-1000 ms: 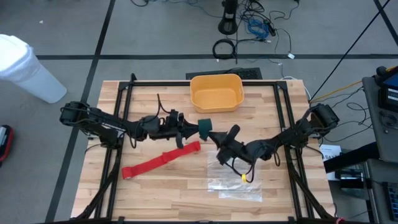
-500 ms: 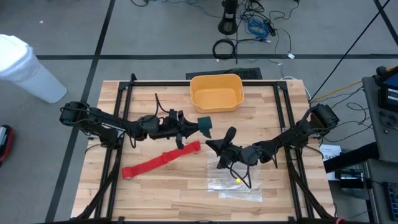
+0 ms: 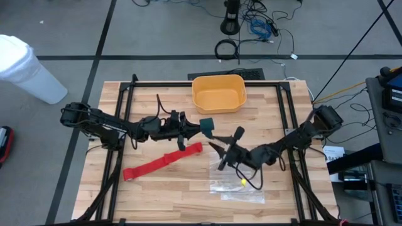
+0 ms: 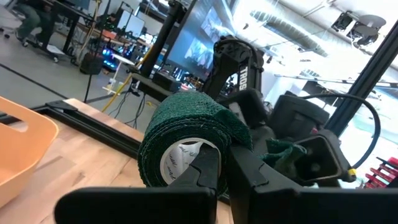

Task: Roll bandage
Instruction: Roll the green bandage

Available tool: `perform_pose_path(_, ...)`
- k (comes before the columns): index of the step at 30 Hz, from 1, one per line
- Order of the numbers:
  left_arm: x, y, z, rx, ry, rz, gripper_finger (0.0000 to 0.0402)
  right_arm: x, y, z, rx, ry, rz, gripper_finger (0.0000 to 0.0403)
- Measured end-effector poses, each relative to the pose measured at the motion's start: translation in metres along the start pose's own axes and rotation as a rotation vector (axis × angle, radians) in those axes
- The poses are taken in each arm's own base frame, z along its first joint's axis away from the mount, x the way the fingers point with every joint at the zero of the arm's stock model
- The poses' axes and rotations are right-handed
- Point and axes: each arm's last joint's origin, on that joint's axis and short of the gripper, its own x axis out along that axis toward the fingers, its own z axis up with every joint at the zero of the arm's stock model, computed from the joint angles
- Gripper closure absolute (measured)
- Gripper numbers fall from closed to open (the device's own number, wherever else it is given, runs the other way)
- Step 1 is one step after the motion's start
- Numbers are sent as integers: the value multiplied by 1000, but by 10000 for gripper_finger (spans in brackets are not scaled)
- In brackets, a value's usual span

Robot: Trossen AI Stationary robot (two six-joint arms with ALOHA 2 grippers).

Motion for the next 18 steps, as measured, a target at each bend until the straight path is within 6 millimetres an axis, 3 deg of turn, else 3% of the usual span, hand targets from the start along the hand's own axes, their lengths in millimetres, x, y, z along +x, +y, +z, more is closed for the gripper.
perform_pose_path(4, 0, 0, 0, 3, -3, -3, 388, 11, -8, -6, 20, 24, -38, 243)
perform_pose_path(8, 0, 0, 1, 26, -5, -2, 388, 15, -11, -9, 40, 30, -46, 241)
perform_pose_path(13, 0, -1, 1, 25, -7, -6, 388, 16, -11, -8, 87, -15, 1, 271)
perform_pose_path(18, 0, -1, 1, 26, -9, -8, 388, 18, -13, -8, 107, -19, -7, 326)
